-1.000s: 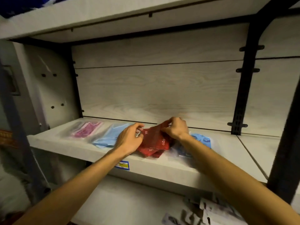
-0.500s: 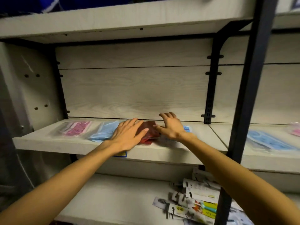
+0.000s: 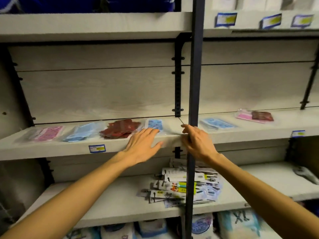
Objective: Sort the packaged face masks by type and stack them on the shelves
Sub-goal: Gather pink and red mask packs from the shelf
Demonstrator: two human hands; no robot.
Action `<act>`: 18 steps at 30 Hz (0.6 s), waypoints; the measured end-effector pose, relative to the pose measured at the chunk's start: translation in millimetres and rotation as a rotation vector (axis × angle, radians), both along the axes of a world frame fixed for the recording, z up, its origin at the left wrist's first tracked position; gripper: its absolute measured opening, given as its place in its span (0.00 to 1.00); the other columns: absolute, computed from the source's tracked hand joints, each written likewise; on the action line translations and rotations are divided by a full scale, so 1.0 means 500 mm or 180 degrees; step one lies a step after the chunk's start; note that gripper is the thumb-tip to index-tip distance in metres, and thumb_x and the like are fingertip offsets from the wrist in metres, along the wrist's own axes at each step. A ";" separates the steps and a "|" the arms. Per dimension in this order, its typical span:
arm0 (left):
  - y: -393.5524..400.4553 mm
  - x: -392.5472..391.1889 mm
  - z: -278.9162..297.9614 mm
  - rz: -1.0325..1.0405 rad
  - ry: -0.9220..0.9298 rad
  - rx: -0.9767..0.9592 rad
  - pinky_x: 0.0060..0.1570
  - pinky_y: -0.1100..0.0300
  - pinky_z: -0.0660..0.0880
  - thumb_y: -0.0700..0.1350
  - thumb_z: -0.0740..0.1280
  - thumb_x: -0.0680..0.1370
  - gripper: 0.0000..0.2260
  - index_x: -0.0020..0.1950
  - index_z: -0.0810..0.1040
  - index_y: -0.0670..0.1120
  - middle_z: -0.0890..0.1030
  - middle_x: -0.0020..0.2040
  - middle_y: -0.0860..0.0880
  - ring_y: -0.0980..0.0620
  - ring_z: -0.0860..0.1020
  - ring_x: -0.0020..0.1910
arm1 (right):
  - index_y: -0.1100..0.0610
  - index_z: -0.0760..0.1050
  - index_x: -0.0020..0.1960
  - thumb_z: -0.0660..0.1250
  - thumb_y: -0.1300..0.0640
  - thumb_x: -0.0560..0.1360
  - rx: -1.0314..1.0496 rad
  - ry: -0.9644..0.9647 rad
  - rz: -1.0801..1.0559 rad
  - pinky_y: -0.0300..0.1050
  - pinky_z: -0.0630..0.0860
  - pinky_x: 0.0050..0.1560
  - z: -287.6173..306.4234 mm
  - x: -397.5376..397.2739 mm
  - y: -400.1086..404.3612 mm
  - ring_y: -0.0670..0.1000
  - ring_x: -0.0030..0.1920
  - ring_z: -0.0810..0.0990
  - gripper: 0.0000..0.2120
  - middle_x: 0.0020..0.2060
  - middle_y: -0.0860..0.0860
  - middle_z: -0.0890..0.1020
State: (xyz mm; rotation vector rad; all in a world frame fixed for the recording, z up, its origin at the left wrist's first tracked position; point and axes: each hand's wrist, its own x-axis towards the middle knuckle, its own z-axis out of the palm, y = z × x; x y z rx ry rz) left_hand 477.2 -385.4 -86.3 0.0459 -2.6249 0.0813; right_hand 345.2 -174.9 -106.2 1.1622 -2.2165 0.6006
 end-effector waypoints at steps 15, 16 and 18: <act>0.510 -0.385 0.011 -0.0990 0.0056 0.0353 0.47 0.56 0.78 0.56 0.63 0.80 0.16 0.65 0.77 0.54 0.82 0.55 0.57 0.55 0.80 0.46 | 0.55 0.71 0.68 0.64 0.50 0.79 -0.0760 -0.0748 -0.1265 0.52 0.76 0.50 -0.038 -0.386 0.539 0.56 0.61 0.75 0.19 0.58 0.53 0.83; 0.534 -0.422 0.012 -0.0972 0.0026 0.0347 0.47 0.56 0.78 0.56 0.63 0.79 0.16 0.64 0.77 0.54 0.82 0.56 0.57 0.53 0.80 0.49 | 0.55 0.72 0.67 0.64 0.50 0.79 -0.0775 -0.0731 -0.1297 0.51 0.75 0.49 -0.035 -0.421 0.572 0.56 0.60 0.75 0.18 0.58 0.53 0.83; 0.569 -0.494 0.013 -0.0856 -0.0057 0.0307 0.50 0.55 0.76 0.56 0.64 0.78 0.16 0.64 0.77 0.53 0.82 0.58 0.55 0.51 0.80 0.56 | 0.55 0.72 0.65 0.64 0.50 0.79 -0.0799 -0.0685 -0.1408 0.50 0.75 0.48 -0.026 -0.485 0.629 0.57 0.59 0.75 0.17 0.56 0.53 0.84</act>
